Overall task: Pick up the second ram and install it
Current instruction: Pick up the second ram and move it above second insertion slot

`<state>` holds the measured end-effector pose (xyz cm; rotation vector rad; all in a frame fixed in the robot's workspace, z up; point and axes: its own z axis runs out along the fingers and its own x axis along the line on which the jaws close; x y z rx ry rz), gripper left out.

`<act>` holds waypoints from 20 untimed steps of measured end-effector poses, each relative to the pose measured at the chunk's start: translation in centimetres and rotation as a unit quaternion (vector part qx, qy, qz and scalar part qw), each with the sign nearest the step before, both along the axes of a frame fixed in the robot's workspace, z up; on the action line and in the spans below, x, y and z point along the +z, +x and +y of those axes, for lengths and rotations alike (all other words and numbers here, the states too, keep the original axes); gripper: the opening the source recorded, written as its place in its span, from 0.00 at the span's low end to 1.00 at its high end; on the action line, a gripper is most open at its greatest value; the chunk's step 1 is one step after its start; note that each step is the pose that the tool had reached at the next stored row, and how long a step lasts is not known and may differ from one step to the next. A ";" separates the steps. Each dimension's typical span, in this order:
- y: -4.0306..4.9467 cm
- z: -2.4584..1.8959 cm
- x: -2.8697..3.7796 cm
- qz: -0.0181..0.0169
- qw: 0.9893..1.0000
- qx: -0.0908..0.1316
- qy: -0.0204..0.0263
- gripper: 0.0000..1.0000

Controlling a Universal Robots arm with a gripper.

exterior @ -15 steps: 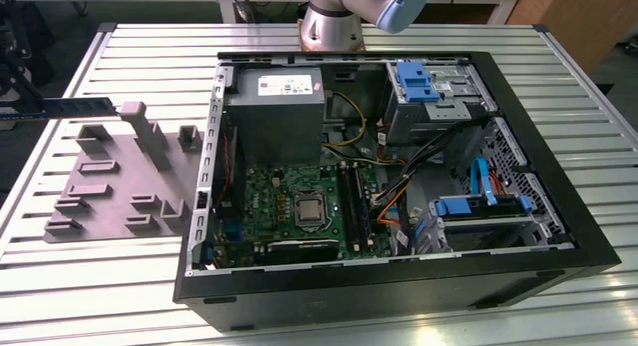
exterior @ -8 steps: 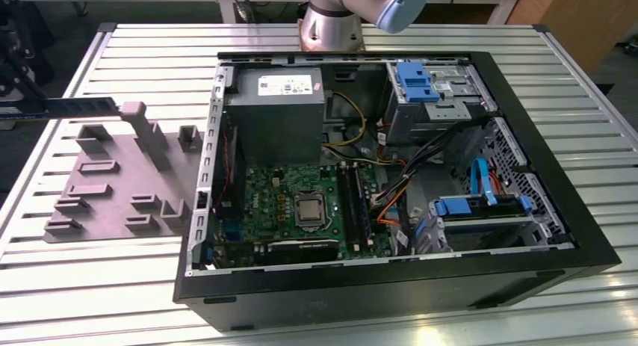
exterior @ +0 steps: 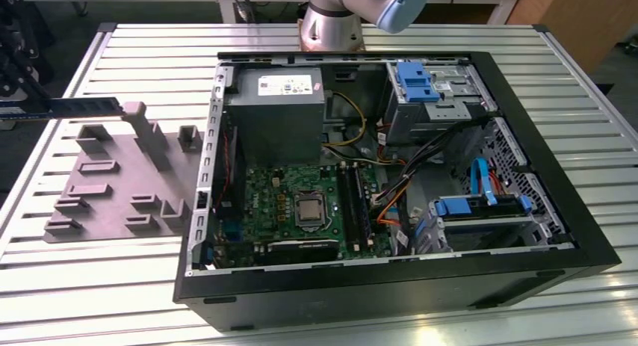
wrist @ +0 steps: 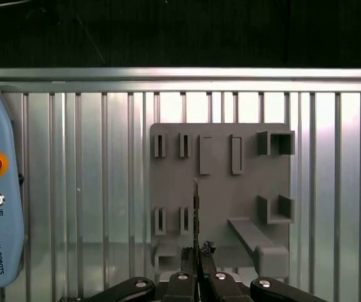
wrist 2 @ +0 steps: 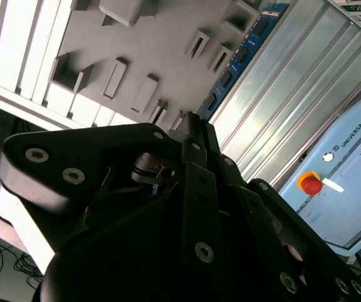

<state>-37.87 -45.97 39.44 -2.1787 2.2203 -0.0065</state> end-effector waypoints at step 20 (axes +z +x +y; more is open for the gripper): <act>1.10 0.00 0.00 0.000 1.000 0.000 0.000 0.14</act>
